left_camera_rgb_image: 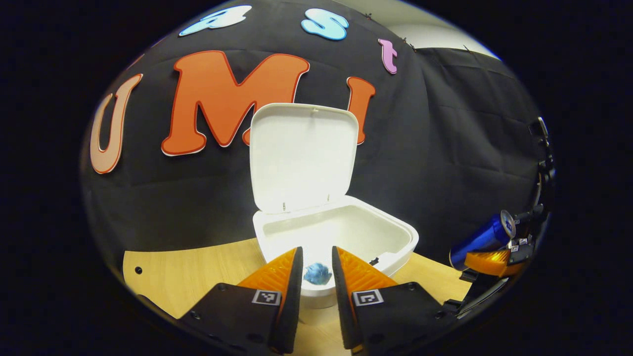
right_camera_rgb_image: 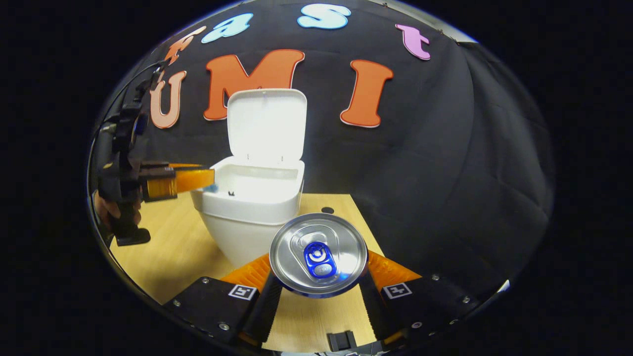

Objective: Press the lid of the desktop garbage bin to open it, pick up the crumpled paper on the desktop and throw it into the bin, then pick up the pop can on the desktop and drop it into the bin, and finally close the garbage bin lid.

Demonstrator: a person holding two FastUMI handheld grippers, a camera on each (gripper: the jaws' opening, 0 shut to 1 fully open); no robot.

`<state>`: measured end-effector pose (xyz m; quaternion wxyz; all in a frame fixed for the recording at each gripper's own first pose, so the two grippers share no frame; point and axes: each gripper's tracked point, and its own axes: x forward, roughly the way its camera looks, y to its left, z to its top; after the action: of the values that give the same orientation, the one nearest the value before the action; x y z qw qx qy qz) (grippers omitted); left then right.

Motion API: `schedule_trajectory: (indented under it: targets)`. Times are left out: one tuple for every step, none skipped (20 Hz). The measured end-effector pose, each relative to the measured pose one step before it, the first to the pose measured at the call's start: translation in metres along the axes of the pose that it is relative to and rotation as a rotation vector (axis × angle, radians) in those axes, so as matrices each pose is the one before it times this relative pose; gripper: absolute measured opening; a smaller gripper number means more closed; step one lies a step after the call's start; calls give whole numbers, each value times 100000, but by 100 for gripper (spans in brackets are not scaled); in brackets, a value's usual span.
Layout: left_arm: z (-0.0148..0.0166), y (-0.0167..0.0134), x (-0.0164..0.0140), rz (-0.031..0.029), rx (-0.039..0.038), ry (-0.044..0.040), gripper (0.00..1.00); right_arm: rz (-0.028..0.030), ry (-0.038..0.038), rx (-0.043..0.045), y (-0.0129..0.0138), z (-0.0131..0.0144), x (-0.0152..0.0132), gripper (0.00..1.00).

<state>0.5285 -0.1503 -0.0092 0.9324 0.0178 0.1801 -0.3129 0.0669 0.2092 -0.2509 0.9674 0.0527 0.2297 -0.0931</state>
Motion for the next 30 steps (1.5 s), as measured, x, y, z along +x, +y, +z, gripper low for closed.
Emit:
schedule_trajectory:
  targets:
    - [-128, 247, -254, 654, -138, 82, 48, 640, -1463, -262, 7, 714, -46, 78]
    - [111, 118, -374, 333, -202, -210, 59, 306, -1290, -593, -18, 690, 152, 78]
    - [-46, 327, -316, 854, 36, -221, 62, 733, -1110, -833, 130, 715, 188, 77]
    - [80, 248, -446, 713, 106, -302, 63, 296, -1020, -927, 68, 1209, 79, 77]
    - [-17, 391, -605, 1188, 176, -217, 64, 870, -1112, -679, 161, 1240, 344, 78]
    - [-41, 496, -450, 1810, 335, 15, 66, 897, -1096, -539, 364, 882, 257, 77]
    - [39, 587, -509, 1846, 535, -211, 80, 1352, -737, -762, 402, 432, 134, 78]
    - [44, 421, -487, 1340, 253, -423, 86, 882, -517, -898, 360, 471, 228, 77]
    - [-23, 525, -554, 1372, -175, -543, 90, 1128, -70, -542, 96, 209, -122, 77]
    - [-19, 441, -534, 1243, -399, -314, 89, 1364, -496, -219, 350, 638, 84, 77]
    - [-177, 540, -579, 1395, -426, -96, 90, 1345, -701, 38, 565, 584, 287, 78]
    - [-95, 533, -583, 1551, -285, 94, 90, 1902, -767, 174, 483, 561, 222, 78]
    - [-154, 611, -425, 1675, 90, 50, 90, 1518, -1082, -314, 454, 664, 106, 77]
    - [-43, 654, -509, 2038, 274, -280, 90, 1207, -1077, -867, 271, 558, 257, 78]
    - [-134, 744, -512, 1952, 223, -343, 89, 1362, -673, -1021, 324, 409, 152, 77]
    - [-54, 584, -436, 1893, 24, -71, 89, 1371, -595, -750, 342, 373, 389, 77]
    - [-131, 612, -365, 1786, -265, 118, 90, 1485, -209, -506, 298, 310, 239, 77]
    - [-84, 524, -426, 1886, -276, 73, 90, 1404, -119, -174, 313, 122, 313, 77]
    - [-40, 606, -376, 1960, -287, 73, 90, 1639, 38, -171, 383, 73, 233, 78]
    - [-82, 564, -389, 2179, -102, 22, 90, 1416, 479, -220, 228, -25, 413, 78]
    - [33, 647, -363, 2428, -42, -443, 89, 1839, 383, -366, 444, 82, 232, 77]
    - [-41, 541, -372, 2159, 28, -229, 90, 1374, 527, -508, 108, -101, 435, 78]
    - [-103, 586, -362, 2356, 102, 32, 90, 1589, 484, -501, 306, -158, 321, 77]
    - [-114, 451, -331, 2102, 134, 212, 89, 1213, 769, -266, 155, -201, 486, 77]
    - [-206, 477, -442, 2149, 64, 197, 89, 1345, 1059, -208, 18, -255, 318, 78]
    - [-132, 337, -427, 2096, -67, 295, 90, 1100, 918, -63, 2, -277, 501, 78]
    - [-346, 436, -313, 2141, -251, 489, 90, 1366, 1038, 130, 32, -283, 375, 78]
    - [-225, 310, -357, 2095, -458, 492, 90, 1558, 871, 259, 51, -169, 492, 77]
    - [-288, 326, -357, 1827, -770, 509, 90, 1285, 726, -380, -2, -330, 355, 77]
    - [-270, 324, -315, 1699, -871, 686, 90, 506, 769, -756, -63, -180, 420, 77]
